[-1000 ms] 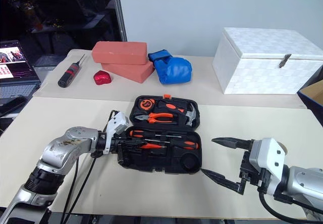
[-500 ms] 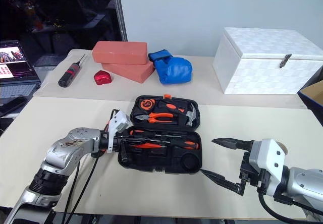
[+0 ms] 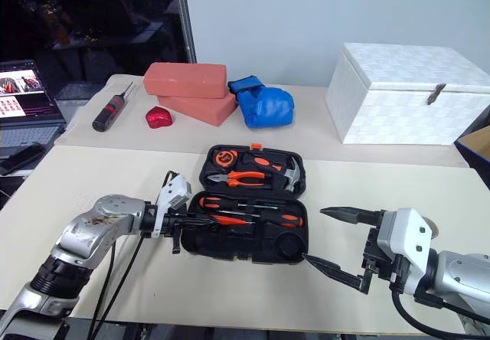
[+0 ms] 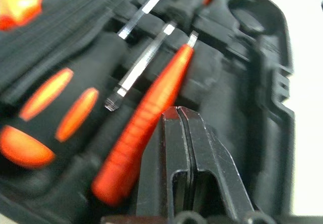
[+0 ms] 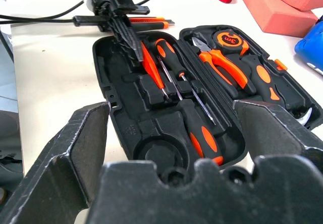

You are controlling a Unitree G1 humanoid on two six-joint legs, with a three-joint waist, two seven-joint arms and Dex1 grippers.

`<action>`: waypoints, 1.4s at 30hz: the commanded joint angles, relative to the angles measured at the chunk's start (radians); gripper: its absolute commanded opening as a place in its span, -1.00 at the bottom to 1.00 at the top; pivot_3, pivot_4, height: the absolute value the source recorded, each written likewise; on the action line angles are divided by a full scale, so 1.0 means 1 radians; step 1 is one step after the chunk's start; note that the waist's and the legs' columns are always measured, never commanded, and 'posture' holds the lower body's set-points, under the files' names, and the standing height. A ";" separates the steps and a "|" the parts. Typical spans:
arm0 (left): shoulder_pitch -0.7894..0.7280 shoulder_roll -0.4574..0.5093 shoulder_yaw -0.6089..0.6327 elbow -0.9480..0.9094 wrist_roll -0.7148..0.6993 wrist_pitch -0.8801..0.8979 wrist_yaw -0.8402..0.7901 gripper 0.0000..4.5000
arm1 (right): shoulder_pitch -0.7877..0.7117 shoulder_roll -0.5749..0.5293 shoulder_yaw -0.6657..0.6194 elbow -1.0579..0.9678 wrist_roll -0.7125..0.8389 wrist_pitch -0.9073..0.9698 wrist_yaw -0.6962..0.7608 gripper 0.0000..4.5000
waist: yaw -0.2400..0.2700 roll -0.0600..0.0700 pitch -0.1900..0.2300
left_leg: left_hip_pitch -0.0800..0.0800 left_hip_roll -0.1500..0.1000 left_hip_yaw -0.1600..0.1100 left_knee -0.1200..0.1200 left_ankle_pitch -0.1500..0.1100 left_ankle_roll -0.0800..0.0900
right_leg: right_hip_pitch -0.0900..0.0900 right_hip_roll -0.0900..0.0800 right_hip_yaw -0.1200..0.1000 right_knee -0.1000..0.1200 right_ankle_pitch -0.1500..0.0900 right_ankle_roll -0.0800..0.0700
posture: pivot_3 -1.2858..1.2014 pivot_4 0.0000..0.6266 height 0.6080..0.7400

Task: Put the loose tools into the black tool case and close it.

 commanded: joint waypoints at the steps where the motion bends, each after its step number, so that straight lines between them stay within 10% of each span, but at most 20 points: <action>1: -0.025 -0.017 0.022 0.015 -0.020 0.052 0.029 -0.98 | 0.005 0.006 -0.020 -0.021 0.016 -0.009 -0.006 1.00 | 0.000 0.000 0.000 | 0.000 0.000 0.000 0.000 0.000 0.000 | 0.000 0.000 0.000 0.000 0.000 0.000 | 0.03 -0.52 0.94; 32: -0.074 -0.102 0.055 0.056 -0.075 0.289 0.206 -0.98 | 0.031 0.012 -0.022 -0.042 0.020 -0.004 -0.013 1.00 | 0.000 0.001 -0.001 | -0.001 -0.002 -0.002 0.000 0.002 0.001 | 0.001 -0.001 0.000 0.000 0.000 0.001 | 0.03 -0.52 0.94; 38: -0.013 -0.152 0.377 -0.153 -0.283 0.286 0.276 -0.98 | 0.021 0.013 -0.011 -0.039 0.030 -0.008 -0.008 1.00 | -0.002 -0.002 0.001 | -0.003 -0.001 -0.002 0.000 0.002 0.001 | -0.001 0.000 0.000 0.000 0.000 0.000 | 0.03 -0.52 0.94; 42: 0.058 -0.137 0.527 -0.256 -0.301 0.304 0.419 -0.53 | -0.020 0.016 0.034 -0.010 0.025 -0.018 0.004 1.00 | -0.007 -0.001 0.000 | -0.003 -0.001 -0.002 -0.001 0.002 0.001 | -0.001 0.000 0.000 0.000 0.000 0.000 | 0.03 -0.52 0.94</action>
